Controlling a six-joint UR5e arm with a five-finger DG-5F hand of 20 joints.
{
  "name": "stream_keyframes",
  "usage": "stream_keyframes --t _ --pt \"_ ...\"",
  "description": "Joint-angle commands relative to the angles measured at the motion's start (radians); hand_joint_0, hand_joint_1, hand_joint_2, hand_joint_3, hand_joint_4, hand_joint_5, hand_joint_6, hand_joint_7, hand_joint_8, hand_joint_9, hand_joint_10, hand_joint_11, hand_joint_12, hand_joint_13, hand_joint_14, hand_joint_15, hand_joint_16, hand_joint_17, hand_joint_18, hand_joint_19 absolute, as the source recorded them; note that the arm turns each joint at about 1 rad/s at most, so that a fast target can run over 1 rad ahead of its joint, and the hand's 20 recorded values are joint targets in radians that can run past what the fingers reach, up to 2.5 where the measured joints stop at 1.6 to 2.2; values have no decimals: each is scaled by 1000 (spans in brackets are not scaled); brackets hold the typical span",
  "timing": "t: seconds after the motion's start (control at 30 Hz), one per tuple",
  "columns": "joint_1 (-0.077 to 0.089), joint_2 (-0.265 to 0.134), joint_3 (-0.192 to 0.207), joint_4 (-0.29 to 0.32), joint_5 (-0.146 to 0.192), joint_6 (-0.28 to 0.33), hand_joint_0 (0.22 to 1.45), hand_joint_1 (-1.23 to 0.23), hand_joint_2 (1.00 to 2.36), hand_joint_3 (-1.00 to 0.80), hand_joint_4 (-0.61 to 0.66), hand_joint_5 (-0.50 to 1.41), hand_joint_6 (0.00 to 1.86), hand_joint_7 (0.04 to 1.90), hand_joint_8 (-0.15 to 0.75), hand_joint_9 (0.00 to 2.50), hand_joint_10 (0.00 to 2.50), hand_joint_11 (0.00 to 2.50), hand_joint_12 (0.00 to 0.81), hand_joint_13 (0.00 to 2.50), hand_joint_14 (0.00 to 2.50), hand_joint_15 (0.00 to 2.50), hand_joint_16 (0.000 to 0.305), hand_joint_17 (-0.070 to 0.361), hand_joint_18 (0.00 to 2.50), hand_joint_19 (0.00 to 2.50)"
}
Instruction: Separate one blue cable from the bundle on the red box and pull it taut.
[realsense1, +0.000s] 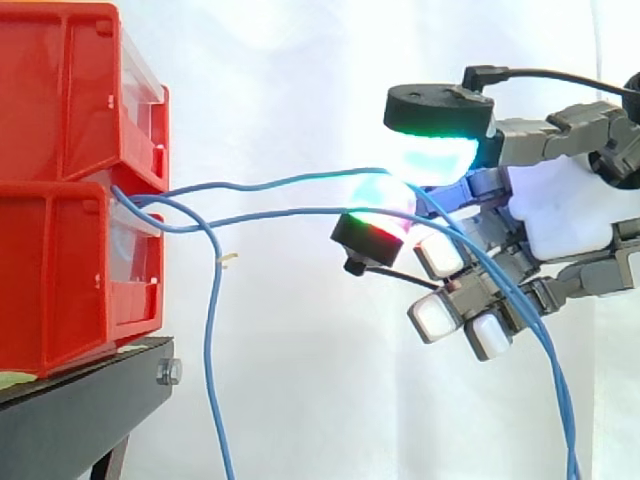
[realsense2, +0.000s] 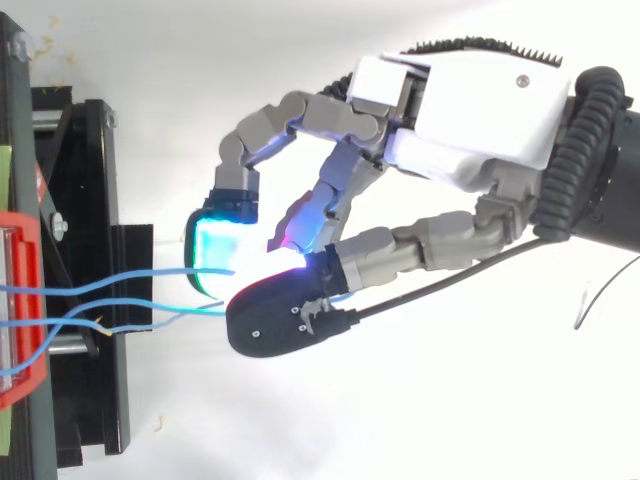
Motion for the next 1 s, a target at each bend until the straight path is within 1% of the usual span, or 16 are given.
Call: stream_keyframes --t 0.0,0.03,0.1,0.33,0.37,0.5,0.6,0.9,0.97 --pt "4 0 -1 -7 3 1 602 -869 1015 -164 -8 -6 877 964 268 1281 5 118 432 1013 17 404 59 132 952 575" --pt "6 0 -1 -7 3 1 602 -869 1014 -166 -8 -6 877 960 271 1258 4 111 432 1005 15 399 58 131 934 573" --pt "6 0 -1 -11 3 1 603 -852 1009 -160 -26 -1 868 964 268 1156 0 0 440 937 12 331 62 139 909 531" --pt "6 0 1 -31 1 5 608 -842 1001 -177 -39 5 845 971 256 752 0 0 459 747 5 153 66 147 778 397" --pt "6 0 -1 -31 1 5 610 -836 1001 -187 -46 4 843 958 253 707 0 0 467 726 5 130 65 147 729 369" --pt "6 0 -1 -31 0 5 611 -831 1000 -193 -45 3 839 928 242 620 0 0 477 664 3 84 66 150 659 323" --pt "6 0 -1 -31 0 5 611 -828 1001 -196 -36 3 835 933 238 602 0 0 473 641 3 71 67 150 629 307" --pt "9 0 -2 -31 1 16 609 -825 1001 -196 -33 2 834 930 242 616 0 0 468 638 3 92 67 151 608 326" --pt "10 0 -4 -30 -4 16 609 -825 1001 -195 -29 1 834 936 244 627 0 0 468 642 6 101 67 150 607 329"
